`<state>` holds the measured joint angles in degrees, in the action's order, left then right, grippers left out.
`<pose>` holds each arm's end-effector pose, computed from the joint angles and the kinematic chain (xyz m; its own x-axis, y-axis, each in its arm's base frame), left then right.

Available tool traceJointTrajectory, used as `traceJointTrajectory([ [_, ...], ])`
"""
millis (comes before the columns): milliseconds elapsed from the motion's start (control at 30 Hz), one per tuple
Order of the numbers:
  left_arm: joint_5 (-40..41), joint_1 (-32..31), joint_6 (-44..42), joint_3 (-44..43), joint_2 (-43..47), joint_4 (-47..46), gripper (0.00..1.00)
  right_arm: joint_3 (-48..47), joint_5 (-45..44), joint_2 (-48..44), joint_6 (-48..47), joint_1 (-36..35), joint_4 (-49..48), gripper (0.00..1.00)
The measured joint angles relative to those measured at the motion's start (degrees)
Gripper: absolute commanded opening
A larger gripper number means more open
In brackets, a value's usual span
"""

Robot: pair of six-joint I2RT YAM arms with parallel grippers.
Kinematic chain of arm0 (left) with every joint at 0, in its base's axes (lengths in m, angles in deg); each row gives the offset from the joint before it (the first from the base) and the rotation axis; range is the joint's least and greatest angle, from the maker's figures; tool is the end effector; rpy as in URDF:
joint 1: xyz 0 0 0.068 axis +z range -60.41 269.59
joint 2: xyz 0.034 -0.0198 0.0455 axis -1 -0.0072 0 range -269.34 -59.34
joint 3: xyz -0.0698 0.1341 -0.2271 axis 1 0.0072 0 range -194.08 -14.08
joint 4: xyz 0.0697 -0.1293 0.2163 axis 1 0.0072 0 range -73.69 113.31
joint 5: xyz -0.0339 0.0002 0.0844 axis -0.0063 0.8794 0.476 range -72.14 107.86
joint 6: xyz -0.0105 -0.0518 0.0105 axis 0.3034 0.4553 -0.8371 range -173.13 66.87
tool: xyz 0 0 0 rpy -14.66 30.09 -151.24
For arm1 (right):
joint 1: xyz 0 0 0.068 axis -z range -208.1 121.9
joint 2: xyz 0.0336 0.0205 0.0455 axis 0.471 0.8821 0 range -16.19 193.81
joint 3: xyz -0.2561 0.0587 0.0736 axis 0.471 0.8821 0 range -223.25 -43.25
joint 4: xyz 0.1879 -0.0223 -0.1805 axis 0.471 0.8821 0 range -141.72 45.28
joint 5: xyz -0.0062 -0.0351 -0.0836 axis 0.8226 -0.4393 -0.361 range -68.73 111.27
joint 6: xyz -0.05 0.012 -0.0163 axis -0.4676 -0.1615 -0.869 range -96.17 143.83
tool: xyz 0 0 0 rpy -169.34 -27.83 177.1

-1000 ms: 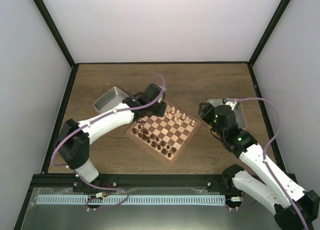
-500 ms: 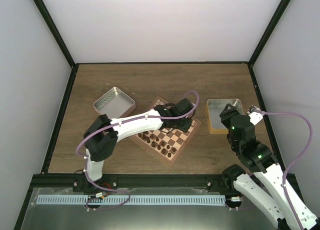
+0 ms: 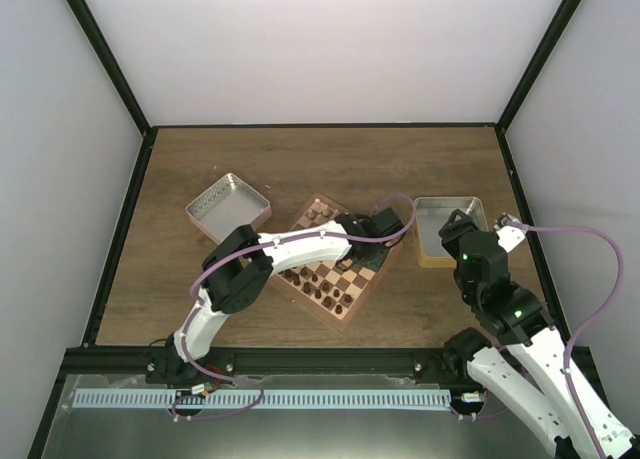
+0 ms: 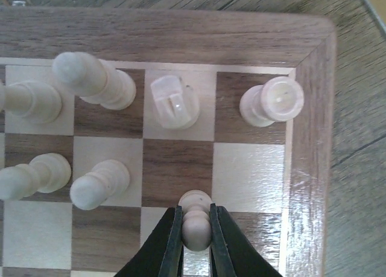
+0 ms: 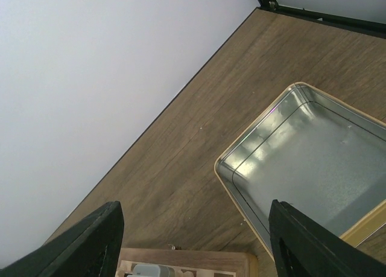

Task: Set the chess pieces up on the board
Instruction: Place the chess piece on the chessboard.

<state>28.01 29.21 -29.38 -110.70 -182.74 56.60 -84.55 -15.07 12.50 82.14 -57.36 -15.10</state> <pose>0.2296 -0.3913 0.1768 -0.7477 0.5127 -0.4220 0.5688 0.8224 -0.0084 0.1047 0.0344 0.3105 -0.1197 0.7186 -0.6851 0.3433 0.6774 0.6506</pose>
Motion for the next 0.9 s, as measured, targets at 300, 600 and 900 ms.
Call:
traceJointTrajectory([
  [300,1.99,0.11,-1.05,-2.34,-1.07,1.57,0.14,0.22,0.7,0.92,-0.44,0.0,-1.11,0.68],
  [600,2.54,0.72,-1.51,-3.54,-2.71,1.53,0.16,0.22,0.92,0.92,-0.44,0.0,-1.14,0.68],
  [900,0.61,0.79,-1.92,-3.56,-2.89,2.21,0.33,0.26,1.44,0.9,-0.44,0.0,-1.16,0.68],
])
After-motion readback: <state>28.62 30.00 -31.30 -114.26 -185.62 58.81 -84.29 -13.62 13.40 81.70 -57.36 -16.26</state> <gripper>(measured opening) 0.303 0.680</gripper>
